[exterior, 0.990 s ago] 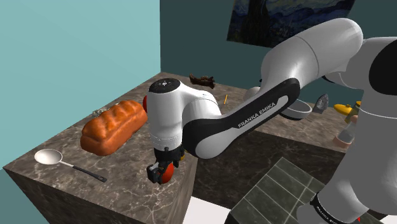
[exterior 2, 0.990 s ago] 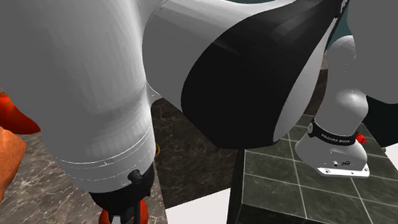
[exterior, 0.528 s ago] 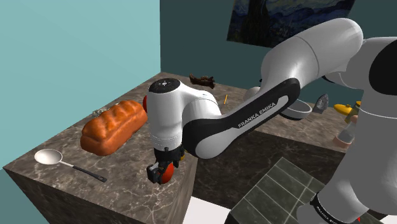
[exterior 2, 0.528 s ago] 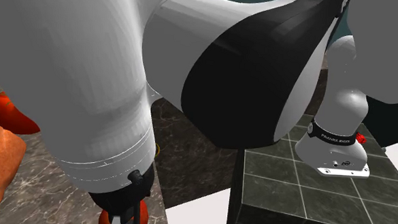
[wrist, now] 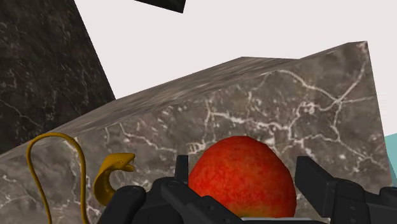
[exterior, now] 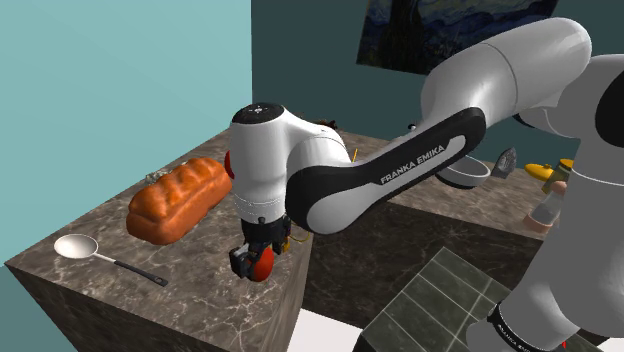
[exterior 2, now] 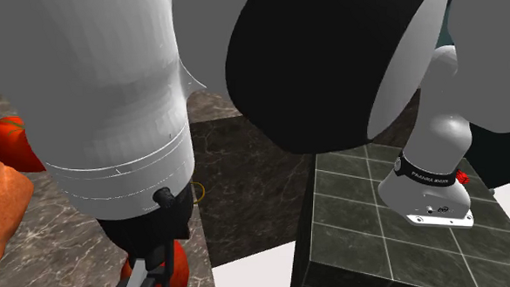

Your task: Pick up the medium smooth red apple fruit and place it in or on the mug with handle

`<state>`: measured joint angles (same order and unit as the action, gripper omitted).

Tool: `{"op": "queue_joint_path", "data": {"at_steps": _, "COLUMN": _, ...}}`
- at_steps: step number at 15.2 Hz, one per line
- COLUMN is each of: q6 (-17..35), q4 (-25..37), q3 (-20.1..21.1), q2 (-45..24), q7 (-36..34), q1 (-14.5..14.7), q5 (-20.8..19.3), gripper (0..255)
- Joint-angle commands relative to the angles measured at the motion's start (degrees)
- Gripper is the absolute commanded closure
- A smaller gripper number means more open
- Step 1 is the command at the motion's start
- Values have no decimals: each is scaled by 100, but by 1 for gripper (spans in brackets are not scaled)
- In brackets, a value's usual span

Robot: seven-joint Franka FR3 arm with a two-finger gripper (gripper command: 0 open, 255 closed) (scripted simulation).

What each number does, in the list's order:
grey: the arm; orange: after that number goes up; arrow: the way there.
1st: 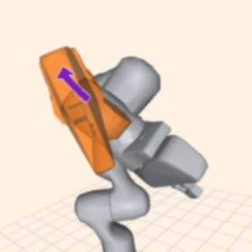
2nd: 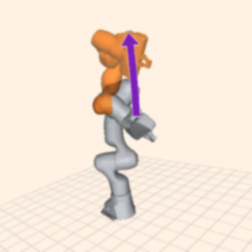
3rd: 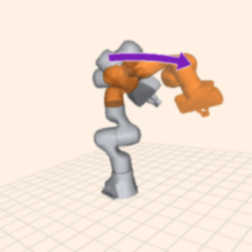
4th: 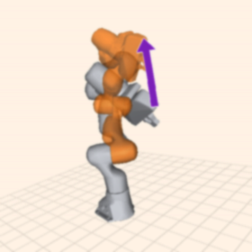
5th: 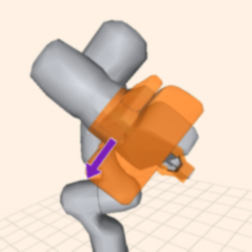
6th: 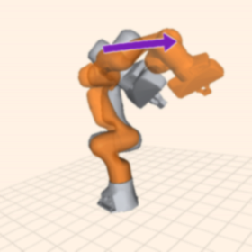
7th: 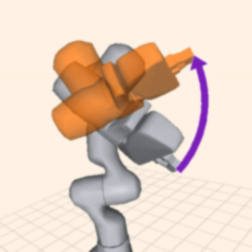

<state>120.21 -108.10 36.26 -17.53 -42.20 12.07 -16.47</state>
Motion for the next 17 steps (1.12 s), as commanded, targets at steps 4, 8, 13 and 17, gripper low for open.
{"op": "queue_joint_path", "data": {"at_steps": 4, "q6": -322, "q4": 172, "q3": 62, "q2": 193, "q7": 119, "q1": -46, "q5": 163, "gripper": 255}}
{"op": "queue_joint_path", "data": {"at_steps": 8, "q6": -584, "q4": 344, "q3": 97, "q2": 315, "q7": 201, "q1": -69, "q5": 267, "gripper": 255}}
{"op": "queue_joint_path", "data": {"at_steps": 13, "q6": -923, "q4": 591, "q3": 131, "q2": 439, "q7": 289, "q1": -88, "q5": 375, "gripper": 255}}
{"op": "queue_joint_path", "data": {"at_steps": 17, "q6": -1202, "q4": 815, "q3": 151, "q2": 515, "q7": 349, "q1": -94, "q5": 442, "gripper": 255}}
